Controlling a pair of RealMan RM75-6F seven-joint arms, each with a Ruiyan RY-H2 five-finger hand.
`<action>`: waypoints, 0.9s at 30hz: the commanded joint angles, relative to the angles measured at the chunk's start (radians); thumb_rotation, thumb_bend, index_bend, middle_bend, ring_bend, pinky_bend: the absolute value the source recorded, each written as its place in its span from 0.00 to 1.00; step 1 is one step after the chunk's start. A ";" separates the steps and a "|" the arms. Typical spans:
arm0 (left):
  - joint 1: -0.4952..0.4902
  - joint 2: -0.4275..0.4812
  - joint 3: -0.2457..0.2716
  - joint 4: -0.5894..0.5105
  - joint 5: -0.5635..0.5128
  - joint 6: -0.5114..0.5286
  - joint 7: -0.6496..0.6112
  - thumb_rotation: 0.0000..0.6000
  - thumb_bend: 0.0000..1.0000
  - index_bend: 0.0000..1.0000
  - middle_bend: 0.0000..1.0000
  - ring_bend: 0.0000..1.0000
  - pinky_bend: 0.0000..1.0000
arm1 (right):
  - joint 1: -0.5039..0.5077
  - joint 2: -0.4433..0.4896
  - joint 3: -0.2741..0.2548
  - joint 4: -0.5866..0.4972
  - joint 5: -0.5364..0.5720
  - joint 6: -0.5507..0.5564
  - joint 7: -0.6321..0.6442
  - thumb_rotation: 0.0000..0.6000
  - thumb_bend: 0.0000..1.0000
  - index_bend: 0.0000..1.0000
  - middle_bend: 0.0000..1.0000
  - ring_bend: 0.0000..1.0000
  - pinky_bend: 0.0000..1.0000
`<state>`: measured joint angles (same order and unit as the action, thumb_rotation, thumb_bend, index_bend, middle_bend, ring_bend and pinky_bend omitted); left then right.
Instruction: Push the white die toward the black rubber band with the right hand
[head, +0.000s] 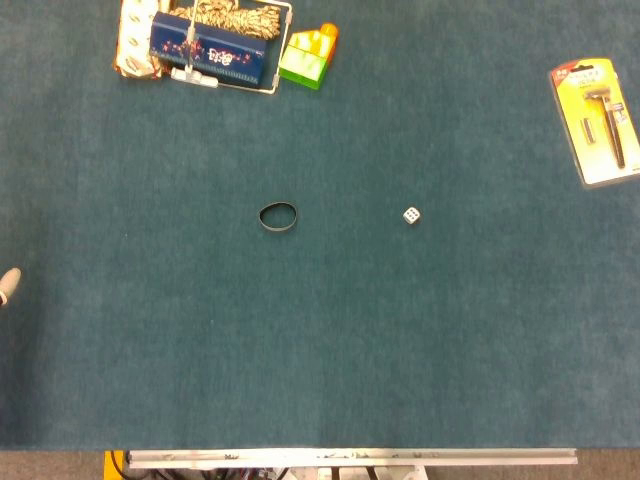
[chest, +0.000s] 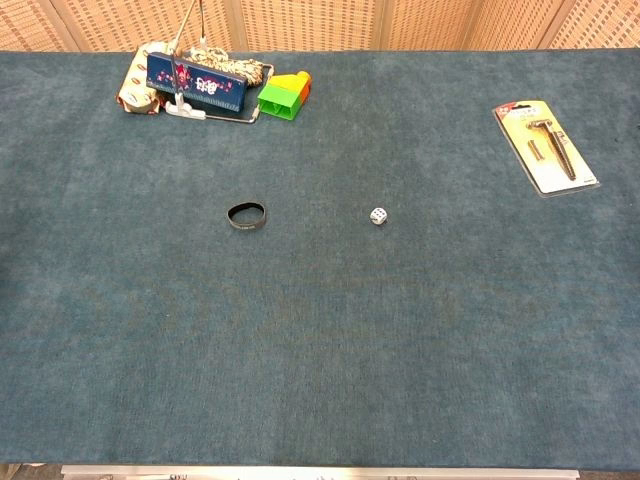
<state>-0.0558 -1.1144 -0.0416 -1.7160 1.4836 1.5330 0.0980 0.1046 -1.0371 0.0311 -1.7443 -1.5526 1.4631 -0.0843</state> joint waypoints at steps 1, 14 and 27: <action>-0.001 0.001 0.000 0.001 -0.001 -0.003 0.000 1.00 0.17 0.21 0.21 0.28 0.31 | 0.001 -0.002 0.000 0.001 0.000 -0.003 -0.001 1.00 0.33 0.04 0.16 0.18 0.31; 0.004 0.008 0.002 -0.003 -0.012 -0.012 0.003 1.00 0.17 0.21 0.21 0.28 0.31 | 0.048 0.002 0.019 -0.030 -0.041 -0.036 -0.026 1.00 0.33 0.04 0.20 0.19 0.31; 0.005 0.018 0.018 -0.002 -0.002 -0.029 0.005 1.00 0.17 0.21 0.21 0.28 0.31 | 0.255 0.023 0.066 -0.149 -0.006 -0.333 -0.141 1.00 0.33 0.04 0.67 0.68 0.64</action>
<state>-0.0508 -1.0965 -0.0238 -1.7177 1.4815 1.5041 0.1023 0.3184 -1.0140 0.0853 -1.8703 -1.5786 1.1797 -0.1992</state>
